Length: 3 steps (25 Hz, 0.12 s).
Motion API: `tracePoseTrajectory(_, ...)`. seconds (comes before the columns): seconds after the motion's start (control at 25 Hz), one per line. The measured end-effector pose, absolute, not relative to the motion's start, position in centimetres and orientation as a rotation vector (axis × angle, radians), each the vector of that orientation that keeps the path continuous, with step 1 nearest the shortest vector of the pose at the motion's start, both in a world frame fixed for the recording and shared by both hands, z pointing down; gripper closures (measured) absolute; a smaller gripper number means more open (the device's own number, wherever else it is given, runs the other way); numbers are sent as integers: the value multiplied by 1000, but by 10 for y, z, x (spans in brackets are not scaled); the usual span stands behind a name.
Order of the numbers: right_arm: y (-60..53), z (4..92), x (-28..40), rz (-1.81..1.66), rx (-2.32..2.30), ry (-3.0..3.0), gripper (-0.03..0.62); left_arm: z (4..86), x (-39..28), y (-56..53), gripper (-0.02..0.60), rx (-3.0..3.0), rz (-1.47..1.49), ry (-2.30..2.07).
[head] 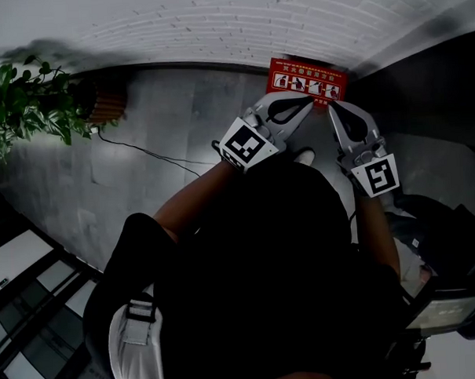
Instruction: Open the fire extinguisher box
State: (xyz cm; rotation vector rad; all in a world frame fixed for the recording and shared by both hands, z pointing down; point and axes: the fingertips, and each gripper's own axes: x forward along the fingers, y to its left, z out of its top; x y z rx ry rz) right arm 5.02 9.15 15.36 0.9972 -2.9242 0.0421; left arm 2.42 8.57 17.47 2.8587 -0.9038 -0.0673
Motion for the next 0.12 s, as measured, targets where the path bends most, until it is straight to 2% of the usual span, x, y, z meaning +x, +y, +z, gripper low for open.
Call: tracePoseTrajectory(0.12,88,155,53,45,1000,-2919,586,174,27,84,580,2873,-68,-895)
